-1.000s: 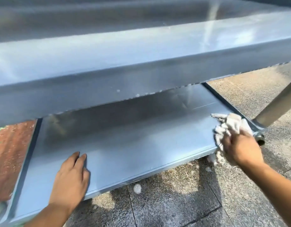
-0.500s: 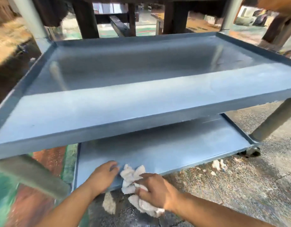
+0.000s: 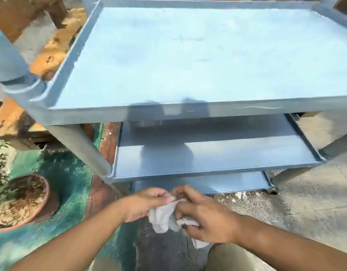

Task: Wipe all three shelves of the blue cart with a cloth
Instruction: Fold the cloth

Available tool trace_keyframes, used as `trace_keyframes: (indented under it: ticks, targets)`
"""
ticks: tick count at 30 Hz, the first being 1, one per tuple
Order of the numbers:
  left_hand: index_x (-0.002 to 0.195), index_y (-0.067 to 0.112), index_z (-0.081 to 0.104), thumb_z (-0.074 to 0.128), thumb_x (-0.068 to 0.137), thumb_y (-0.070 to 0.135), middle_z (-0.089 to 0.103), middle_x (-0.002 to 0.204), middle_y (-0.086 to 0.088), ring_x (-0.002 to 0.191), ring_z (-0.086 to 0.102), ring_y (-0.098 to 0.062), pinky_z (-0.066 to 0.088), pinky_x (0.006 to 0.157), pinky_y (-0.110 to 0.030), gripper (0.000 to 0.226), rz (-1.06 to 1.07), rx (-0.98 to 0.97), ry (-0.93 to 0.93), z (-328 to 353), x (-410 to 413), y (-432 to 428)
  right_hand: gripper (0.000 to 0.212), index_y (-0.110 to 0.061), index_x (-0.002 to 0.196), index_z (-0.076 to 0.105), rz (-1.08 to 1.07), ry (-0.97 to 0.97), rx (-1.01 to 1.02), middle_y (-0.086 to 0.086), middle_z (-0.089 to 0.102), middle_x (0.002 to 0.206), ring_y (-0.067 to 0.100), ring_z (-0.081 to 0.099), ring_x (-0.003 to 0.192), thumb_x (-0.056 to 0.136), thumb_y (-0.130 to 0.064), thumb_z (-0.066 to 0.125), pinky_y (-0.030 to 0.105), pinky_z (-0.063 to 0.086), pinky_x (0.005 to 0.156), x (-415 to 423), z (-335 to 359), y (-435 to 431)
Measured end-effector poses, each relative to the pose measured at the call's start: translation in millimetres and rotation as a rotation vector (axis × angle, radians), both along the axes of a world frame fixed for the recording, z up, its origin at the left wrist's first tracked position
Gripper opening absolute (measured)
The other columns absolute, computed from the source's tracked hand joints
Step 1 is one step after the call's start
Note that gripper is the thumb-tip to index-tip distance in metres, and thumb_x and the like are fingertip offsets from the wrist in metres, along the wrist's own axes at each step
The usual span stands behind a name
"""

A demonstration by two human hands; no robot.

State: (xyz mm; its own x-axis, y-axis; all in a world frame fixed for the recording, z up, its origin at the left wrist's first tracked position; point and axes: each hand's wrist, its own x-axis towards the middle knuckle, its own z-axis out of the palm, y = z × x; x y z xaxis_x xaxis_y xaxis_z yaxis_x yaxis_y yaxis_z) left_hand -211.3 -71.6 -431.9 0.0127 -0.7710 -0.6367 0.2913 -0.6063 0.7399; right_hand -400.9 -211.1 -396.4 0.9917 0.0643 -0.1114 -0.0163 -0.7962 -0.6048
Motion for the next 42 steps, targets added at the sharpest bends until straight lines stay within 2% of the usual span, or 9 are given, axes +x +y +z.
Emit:
trace_keyframes:
  ticks: [4,7,12,15,17,22,27,35,42]
  targets:
    - [0.099,0.005,0.055,0.075,0.080,0.021,0.052,0.095,-0.013,0.089,0.048,-0.021,0.037,0.072,-0.033,0.031,-0.110,-0.066,-0.180,132.4,-12.2,1.6,0.069,-0.030,0.139,0.029,-0.299,0.000,0.152,-0.012,0.006,0.158,0.004,0.032,0.140,0.079,-0.037,0.062,0.019,0.038,0.101,-27.6,95.7,14.4]
    - [0.091,0.011,0.053,0.077,0.080,0.014,0.048,0.079,-0.004,0.076,0.043,-0.016,0.030,0.063,-0.031,0.026,-0.220,-0.101,-0.365,219.1,-20.1,0.0,0.096,-0.037,0.152,0.011,-0.393,0.160,0.162,0.002,0.041,0.148,0.018,0.047,0.133,0.077,-0.038,0.071,0.035,0.043,0.107,-41.3,156.6,9.5]
    - [0.086,0.010,0.053,0.074,0.082,0.016,0.049,0.074,0.003,0.068,0.044,-0.011,0.033,0.062,-0.032,0.022,-0.227,-0.133,-0.605,325.6,-40.0,-10.1,0.060,-0.030,0.125,0.046,-0.275,0.198,0.232,-0.011,0.061,0.113,0.001,0.057,0.101,0.081,-0.066,0.064,0.025,0.046,0.086,-58.3,254.9,-18.2]
    - [0.085,0.011,0.053,0.073,0.084,0.019,0.048,0.070,0.009,0.065,0.042,-0.007,0.031,0.059,-0.030,0.022,-0.172,-0.212,-0.736,364.7,-56.1,-18.1,0.012,-0.022,0.102,0.053,-0.305,0.127,0.229,-0.006,0.061,0.094,0.006,0.055,0.087,0.098,-0.034,0.052,0.033,0.043,0.078,-61.4,292.0,-46.2]
    - [0.091,0.015,0.059,0.072,0.087,0.020,0.057,0.075,0.011,0.067,0.049,-0.004,0.036,0.061,-0.025,0.015,-0.151,-0.260,-0.804,375.2,-65.5,-23.6,0.006,-0.019,0.095,0.056,-0.342,0.133,0.182,-0.006,0.058,0.081,0.013,0.054,0.077,0.091,-0.016,0.058,0.035,0.041,0.068,-58.9,303.0,-66.5]
    - [0.112,0.019,0.070,0.068,0.091,0.016,0.073,0.108,0.010,0.101,0.064,-0.003,0.049,0.092,-0.027,0.021,-0.107,-0.262,-1.013,380.6,-90.4,-29.3,0.013,-0.021,0.085,0.058,-0.327,0.072,0.055,-0.009,0.057,0.078,0.002,0.052,0.069,0.086,-0.020,0.071,0.020,0.035,0.060,-57.9,315.5,-98.4]
    - [0.085,0.026,0.068,0.071,0.086,0.008,0.071,0.083,0.008,0.080,0.065,-0.009,0.049,0.075,-0.032,0.018,0.197,-0.255,-1.099,389.1,-82.8,-17.7,0.013,-0.016,0.094,0.053,-0.263,-0.049,-0.094,-0.001,0.057,0.083,0.021,0.053,0.077,0.091,-0.020,0.066,0.037,0.040,0.069,-39.8,333.3,-121.7]
    - [0.087,0.028,0.057,0.073,0.085,0.013,0.067,0.083,0.003,0.073,0.066,-0.020,0.057,0.068,-0.043,0.022,0.489,-0.170,-1.057,395.2,-29.3,35.8,0.017,-0.029,0.093,0.064,-0.311,-0.219,0.423,-0.014,0.067,0.087,0.009,0.063,0.081,0.088,-0.015,0.070,0.025,0.049,0.069,64.9,372.7,-113.1]
    - [0.092,0.021,0.055,0.073,0.082,0.041,0.065,0.085,-0.002,0.081,0.062,-0.029,0.051,0.077,-0.048,0.028,0.658,-0.212,-0.999,389.0,47.2,79.2,0.027,-0.021,0.083,0.069,-0.301,-0.181,0.481,0.001,0.069,0.090,0.019,0.061,0.084,0.081,0.006,0.071,0.035,0.048,0.074,212.9,374.4,-73.9]
